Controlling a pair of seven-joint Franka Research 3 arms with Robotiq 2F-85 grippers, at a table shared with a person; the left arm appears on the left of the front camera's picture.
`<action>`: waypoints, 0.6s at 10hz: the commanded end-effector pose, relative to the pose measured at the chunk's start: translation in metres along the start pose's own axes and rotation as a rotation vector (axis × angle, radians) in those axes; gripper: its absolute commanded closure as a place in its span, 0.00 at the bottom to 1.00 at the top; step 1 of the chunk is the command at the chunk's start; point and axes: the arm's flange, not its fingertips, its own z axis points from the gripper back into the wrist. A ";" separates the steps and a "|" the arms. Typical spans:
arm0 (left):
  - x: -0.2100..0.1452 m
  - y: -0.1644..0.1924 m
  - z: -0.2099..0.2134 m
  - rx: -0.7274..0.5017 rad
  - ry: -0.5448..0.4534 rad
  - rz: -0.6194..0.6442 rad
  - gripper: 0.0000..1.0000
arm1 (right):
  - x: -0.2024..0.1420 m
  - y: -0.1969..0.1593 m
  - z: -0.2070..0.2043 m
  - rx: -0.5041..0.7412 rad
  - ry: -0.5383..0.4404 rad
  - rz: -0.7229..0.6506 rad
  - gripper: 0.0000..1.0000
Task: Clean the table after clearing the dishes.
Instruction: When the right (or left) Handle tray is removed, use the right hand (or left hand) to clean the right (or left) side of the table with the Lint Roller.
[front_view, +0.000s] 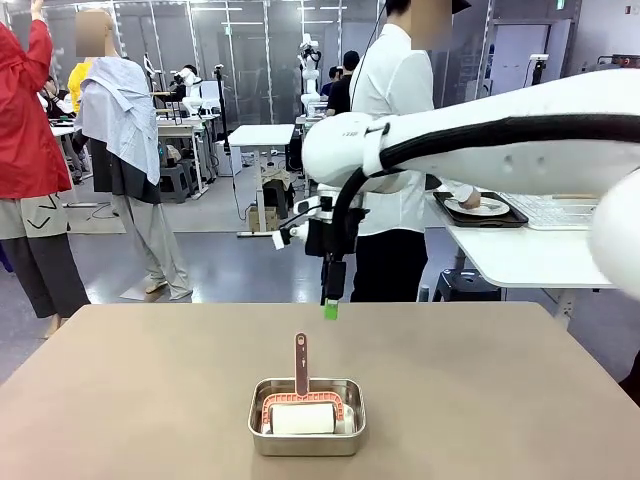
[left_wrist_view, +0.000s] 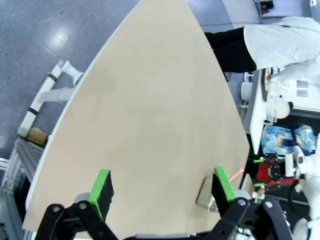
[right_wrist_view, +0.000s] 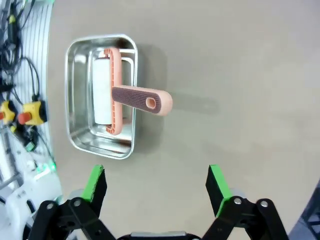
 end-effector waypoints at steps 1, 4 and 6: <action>0.002 -0.001 0.003 0.005 -0.003 -0.004 0.00 | 0.029 -0.024 0.002 0.050 0.064 0.018 0.00; 0.002 -0.001 0.003 0.005 -0.003 -0.004 0.00 | 0.044 -0.044 -0.024 0.144 0.070 0.012 0.00; 0.002 -0.001 0.003 0.005 -0.003 -0.004 0.00 | 0.055 -0.048 -0.042 0.198 0.074 0.028 0.00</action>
